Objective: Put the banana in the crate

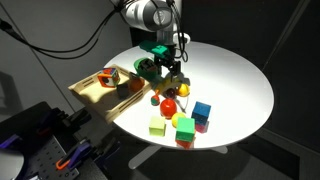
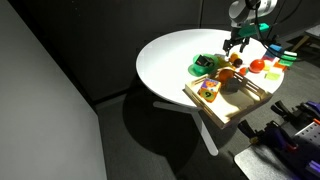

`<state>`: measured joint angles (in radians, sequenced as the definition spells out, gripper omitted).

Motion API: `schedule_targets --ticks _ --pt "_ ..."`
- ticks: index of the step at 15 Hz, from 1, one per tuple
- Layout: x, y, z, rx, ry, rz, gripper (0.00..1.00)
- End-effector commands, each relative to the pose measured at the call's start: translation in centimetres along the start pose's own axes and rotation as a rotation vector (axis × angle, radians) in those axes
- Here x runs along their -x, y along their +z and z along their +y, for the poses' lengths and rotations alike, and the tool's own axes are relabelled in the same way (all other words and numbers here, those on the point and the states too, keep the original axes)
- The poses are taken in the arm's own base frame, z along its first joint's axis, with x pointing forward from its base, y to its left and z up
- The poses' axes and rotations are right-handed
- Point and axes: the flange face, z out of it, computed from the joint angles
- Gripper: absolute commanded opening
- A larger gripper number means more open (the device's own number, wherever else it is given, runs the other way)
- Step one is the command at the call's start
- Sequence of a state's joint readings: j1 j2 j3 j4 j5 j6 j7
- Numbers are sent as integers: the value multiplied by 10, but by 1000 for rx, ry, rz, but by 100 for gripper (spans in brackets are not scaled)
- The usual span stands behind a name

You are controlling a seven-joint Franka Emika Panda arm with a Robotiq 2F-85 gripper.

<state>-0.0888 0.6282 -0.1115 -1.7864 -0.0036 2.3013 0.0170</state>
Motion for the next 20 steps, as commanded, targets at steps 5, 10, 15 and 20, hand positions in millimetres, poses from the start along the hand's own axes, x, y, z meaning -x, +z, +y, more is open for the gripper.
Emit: schedule_targets --ticks 5,10,15,20 --pt "-18 14 -11 40 -58 10 100" --pt "-12 18 -11 26 -40 -3 100" --pt "-13 17 -11 26 -40 0 100" --pt "-19 20 -14 23 -44 20 100"
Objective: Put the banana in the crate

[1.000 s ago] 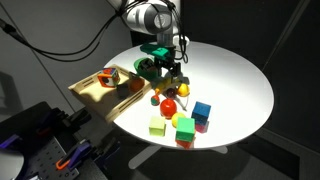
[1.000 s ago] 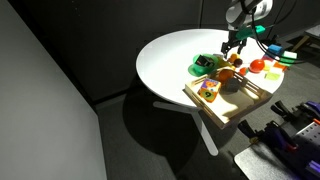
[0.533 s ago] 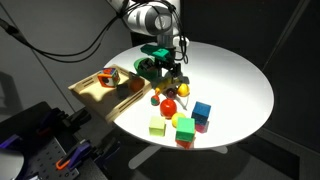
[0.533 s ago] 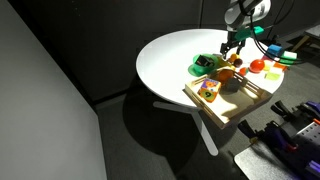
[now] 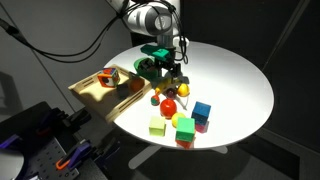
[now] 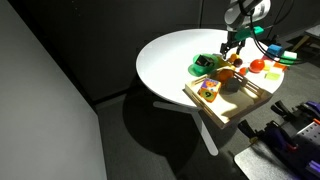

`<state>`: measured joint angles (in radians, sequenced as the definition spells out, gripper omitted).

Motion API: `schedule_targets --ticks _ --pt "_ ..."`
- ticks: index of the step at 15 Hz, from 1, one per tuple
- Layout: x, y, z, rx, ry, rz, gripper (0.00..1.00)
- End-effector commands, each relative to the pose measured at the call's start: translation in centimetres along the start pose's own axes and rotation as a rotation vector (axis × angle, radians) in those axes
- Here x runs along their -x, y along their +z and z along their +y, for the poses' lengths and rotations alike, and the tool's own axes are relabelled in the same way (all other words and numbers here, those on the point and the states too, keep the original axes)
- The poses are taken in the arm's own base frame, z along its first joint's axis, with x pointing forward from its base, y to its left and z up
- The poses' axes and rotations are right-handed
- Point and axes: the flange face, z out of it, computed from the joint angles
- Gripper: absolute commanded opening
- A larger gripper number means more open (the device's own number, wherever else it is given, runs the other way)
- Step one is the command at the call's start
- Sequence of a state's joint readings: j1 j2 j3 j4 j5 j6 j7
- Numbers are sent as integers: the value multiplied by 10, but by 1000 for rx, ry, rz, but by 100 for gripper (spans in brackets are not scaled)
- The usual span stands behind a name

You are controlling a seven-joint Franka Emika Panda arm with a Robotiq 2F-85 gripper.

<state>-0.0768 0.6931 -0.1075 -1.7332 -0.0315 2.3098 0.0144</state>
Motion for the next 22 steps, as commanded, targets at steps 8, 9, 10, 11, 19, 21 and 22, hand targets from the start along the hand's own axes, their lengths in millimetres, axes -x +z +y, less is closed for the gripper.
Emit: schedule_targets --ticks 8,9,10,11,19,21,22 --pt "-29 17 -16 -25 -18 109 100" --pt "-31 20 -19 -27 -21 110 100" --pt "-33 23 -21 -31 -20 108 100" --pt "-35 26 -23 -34 -21 103 100" --pt "-42 38 -25 -32 -19 95 49" --pt "-42 34 -23 -30 -18 98 34" --pt "-42 30 -22 -29 -17 98 25"
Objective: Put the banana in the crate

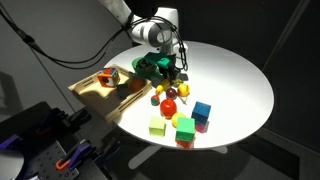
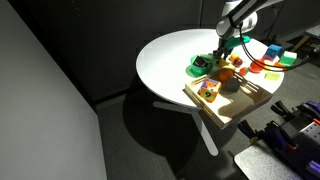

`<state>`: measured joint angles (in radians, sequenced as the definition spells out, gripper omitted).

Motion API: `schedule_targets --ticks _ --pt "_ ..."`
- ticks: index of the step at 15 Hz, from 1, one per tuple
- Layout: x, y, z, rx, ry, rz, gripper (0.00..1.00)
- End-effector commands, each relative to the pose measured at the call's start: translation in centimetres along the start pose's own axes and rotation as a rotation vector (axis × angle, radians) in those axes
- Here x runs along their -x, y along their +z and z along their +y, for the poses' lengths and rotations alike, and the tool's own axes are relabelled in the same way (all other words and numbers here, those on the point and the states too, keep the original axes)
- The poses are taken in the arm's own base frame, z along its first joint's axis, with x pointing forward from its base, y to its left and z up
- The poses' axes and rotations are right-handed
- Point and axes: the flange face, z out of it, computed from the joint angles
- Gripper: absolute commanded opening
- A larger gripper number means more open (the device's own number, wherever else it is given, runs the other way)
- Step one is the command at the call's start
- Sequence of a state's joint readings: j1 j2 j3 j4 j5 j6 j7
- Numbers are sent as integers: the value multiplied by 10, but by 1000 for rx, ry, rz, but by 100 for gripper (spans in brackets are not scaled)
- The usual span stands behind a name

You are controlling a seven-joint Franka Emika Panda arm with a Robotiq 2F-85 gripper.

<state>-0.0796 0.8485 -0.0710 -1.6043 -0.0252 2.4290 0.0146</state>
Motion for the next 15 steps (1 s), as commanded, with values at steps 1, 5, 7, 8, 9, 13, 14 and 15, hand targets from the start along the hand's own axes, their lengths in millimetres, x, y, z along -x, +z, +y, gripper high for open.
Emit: schedule_targets --ticks 1,5,7,8,9,13,14,15 --pt "-7 -13 6 -7 17 3 19" --pt "-5 -32 8 2 15 1 16" --pt "-5 -42 8 -2 9 5 16" --pt "-5 -48 7 -3 5 5 16" --pt "-4 -53 7 3 5 7 16" --pt "4 -71 0 17 -26 -6 16" --pt "7 -74 -3 18 -39 -11 16" --pt "9 -76 -7 15 -53 -13 16"
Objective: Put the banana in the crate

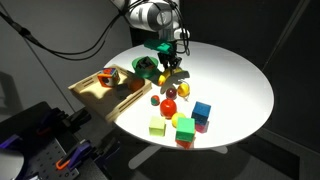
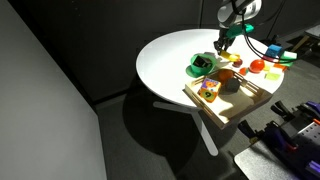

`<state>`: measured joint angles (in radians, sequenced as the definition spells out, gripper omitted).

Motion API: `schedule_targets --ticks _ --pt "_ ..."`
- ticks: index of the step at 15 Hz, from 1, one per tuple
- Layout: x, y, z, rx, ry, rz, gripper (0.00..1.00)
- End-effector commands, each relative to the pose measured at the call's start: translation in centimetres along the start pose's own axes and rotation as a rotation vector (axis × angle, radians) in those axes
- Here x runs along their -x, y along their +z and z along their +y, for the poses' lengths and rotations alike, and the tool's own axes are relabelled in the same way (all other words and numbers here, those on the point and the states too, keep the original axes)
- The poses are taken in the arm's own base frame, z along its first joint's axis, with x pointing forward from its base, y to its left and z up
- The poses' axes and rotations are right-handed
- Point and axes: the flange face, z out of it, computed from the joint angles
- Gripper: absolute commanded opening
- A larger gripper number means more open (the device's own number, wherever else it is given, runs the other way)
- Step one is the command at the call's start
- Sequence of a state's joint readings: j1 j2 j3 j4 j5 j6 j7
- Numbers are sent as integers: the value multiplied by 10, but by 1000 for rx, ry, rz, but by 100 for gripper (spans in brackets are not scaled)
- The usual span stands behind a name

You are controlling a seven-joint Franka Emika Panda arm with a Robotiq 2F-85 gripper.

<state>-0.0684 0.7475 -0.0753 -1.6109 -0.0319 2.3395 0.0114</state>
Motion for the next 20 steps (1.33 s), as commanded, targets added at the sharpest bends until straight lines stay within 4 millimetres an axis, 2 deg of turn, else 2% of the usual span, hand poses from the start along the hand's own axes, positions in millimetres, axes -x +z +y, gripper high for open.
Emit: schedule_targets --ticks 1,7,13,20 --pt "17 -20 -10 8 -61 -18 16" --pt "44 -37 -35 12 -145 -15 16" --pt "79 -60 -42 12 -185 -2 16" --pt "108 -63 -64 -11 -259 37 16"
